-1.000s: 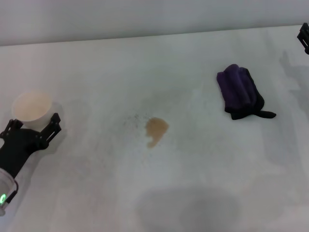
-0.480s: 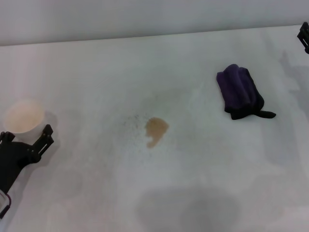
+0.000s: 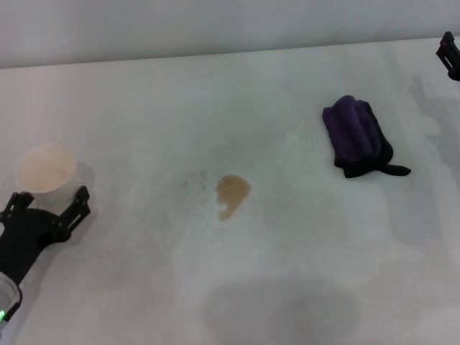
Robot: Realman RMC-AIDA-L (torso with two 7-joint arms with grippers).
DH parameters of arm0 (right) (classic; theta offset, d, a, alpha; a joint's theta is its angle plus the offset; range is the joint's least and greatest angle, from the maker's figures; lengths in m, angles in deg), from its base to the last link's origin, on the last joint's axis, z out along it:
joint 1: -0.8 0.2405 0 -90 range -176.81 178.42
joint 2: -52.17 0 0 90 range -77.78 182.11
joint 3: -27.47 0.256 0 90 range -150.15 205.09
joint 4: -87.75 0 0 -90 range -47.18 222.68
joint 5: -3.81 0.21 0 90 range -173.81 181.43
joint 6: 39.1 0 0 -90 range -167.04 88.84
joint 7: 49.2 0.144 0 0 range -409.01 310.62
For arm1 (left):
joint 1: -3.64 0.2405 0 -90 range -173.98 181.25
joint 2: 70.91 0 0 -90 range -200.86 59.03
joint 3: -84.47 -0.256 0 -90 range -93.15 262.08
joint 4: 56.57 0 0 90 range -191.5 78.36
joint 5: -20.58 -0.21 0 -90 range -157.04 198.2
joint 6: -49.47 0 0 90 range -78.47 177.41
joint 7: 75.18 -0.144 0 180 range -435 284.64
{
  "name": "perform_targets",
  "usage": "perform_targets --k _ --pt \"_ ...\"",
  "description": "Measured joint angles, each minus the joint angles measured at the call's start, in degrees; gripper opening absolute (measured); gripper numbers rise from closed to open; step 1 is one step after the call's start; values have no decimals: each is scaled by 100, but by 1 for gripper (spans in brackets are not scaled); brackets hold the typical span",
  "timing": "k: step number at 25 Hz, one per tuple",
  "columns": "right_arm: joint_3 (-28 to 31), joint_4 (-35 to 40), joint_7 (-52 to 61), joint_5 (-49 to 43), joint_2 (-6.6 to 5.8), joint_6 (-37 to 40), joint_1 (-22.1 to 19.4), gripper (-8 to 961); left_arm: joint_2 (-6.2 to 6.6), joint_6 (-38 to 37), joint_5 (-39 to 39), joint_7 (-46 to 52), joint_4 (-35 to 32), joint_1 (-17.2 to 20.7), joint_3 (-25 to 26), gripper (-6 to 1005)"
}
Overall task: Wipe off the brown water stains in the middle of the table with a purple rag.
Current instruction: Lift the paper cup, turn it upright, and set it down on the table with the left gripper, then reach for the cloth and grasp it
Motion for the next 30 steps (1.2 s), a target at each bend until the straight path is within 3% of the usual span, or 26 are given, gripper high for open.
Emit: perform_targets --k 13,23,26,30 --pt "-72 6 0 0 -7 -120 7 863 -14 -315 -15 -862 132 202 18 892" --pt "-100 15 139 0 -10 -121 12 862 -20 -1375 -1 -818 280 809 0 888" --pt "-630 179 1006 -91 -46 -121 51 862 -25 -1631 25 -647 289 969 7 888" --pt "-2216 1295 3496 -584 -59 144 83 862 -26 -1677 123 -263 293 1052 32 888"
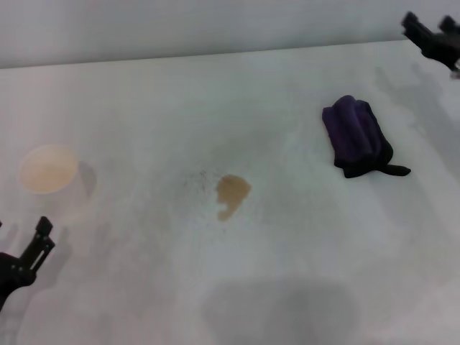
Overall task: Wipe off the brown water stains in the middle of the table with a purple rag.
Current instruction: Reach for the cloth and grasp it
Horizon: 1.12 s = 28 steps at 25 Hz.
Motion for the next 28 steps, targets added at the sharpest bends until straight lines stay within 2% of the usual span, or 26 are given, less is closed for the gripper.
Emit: perform_targets --k 6,9,13,16,18,20,23,28 --pt "-2870 2155 2874 -976 -44 1271 -2 861 22 55 427 341 -8 19 -13 889" --pt "-3671 3018 4172 -2136 -108 1631 32 861 23 57 514 342 -33 0 4 889" --pt "-3883 4043 6544 -4629 -107 1178 205 859 31 65 652 342 -58 -34 12 889" --pt "-3928 4819 8110 -6715 -1 378 372 859 36 65 731 342 -72 -57 17 889" --pt "-4016 5172 8814 -7539 28 -170 442 858 41 65 798 342 -76 -91 20 889" --pt "-4180 5439 9303 -8058 24 -802 480 858 42 64 836 342 -77 -130 21 889" --pt "-4416 5657 9721 -8208 31 -1382 402 857 49 63 889 341 -79 -211 21 889" --pt "-5101 5532 10183 -8245 34 -1421 188 858 52 62 922 338 -79 -308 21 888"
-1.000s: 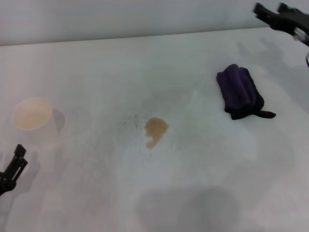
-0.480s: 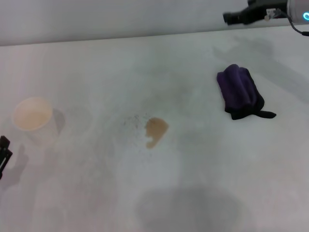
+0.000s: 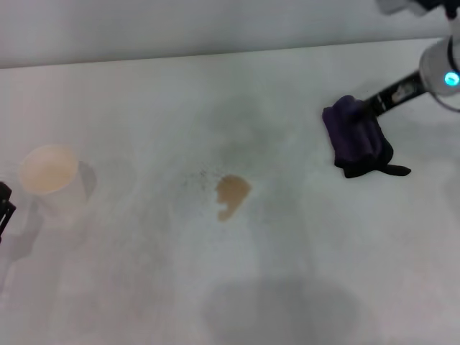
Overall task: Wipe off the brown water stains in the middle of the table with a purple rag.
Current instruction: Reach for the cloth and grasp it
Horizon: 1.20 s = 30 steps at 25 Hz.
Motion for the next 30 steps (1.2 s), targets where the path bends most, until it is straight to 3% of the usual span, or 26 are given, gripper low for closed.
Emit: perform_targets --k 5,15,25,30 --pt "-350 -595 239 -50 11 380 70 858 0 1 53 -2 -13 -37 0 888" --pt "-370 -1336 284 4 12 923 356 857 0 0 57 2 -70 -50 0 889" --pt "-372 -1930 289 -20 8 1235 606 558 5 -8 57 -4 -71 -68 0 888" --pt "-353 -2029 294 -8 9 1290 652 534 7 -16 35 4 -132 -68 0 888"
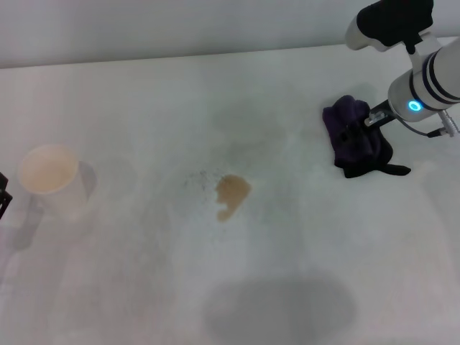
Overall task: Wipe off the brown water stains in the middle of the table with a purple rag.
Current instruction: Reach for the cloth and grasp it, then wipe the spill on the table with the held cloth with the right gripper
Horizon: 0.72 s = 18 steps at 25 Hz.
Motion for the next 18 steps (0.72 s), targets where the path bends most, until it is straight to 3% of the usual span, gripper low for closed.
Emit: perform_targets --k 6,14,18 --pt "17 18 49 22 -2 -29 -11 384 2 -16 -12 -2 -7 -5 -1 888" --pt "65 -14 185 -23 -30 -59 7 344 2 -33 -2 -29 -8 12 -4 889" --pt "57 -96 203 -70 -29 -28 41 201 2 -36 5 -33 -9 19 -7 889"
